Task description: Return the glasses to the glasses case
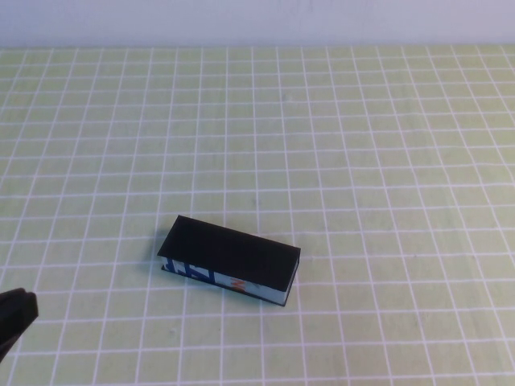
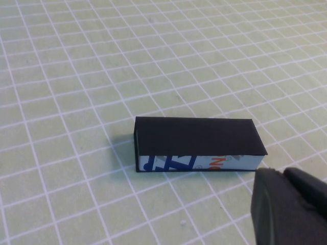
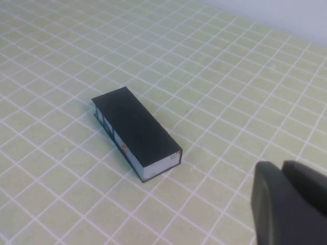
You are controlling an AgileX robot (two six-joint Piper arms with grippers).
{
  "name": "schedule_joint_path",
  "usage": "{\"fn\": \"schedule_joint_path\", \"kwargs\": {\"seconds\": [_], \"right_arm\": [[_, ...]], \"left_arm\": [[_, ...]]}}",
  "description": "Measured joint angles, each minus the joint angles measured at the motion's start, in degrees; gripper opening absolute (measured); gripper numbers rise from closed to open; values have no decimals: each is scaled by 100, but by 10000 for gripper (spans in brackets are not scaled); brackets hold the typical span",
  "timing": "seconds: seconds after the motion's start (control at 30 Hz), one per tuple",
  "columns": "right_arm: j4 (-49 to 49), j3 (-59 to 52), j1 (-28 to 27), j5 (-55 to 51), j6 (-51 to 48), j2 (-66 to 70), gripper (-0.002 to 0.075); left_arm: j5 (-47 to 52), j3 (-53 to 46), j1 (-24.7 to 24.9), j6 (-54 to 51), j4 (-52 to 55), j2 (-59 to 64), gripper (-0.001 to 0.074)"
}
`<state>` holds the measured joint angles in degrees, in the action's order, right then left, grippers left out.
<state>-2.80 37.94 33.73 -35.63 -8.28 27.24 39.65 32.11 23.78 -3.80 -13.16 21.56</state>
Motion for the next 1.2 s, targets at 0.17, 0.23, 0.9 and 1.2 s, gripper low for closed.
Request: {"fn": "schedule_joint_path", "kwargs": {"seconds": [0.17,0.23,0.9,1.2], "right_arm": [[0,-1122,0,658,25,-1055,-13],[0,-1456,0,767,25,-1400,-15],[-132,-2130,0,620,28,-2287,-16],[-154,-2130,0,571,28,-2287,-16]], "left_arm": [[-67,-22,0,0,0,0,-3],[-67,-22,0,0,0,0,-3],[-33,-22,0,-9,0,0,-3],[-113,-287,0,-23,128,-296,-3]]}}
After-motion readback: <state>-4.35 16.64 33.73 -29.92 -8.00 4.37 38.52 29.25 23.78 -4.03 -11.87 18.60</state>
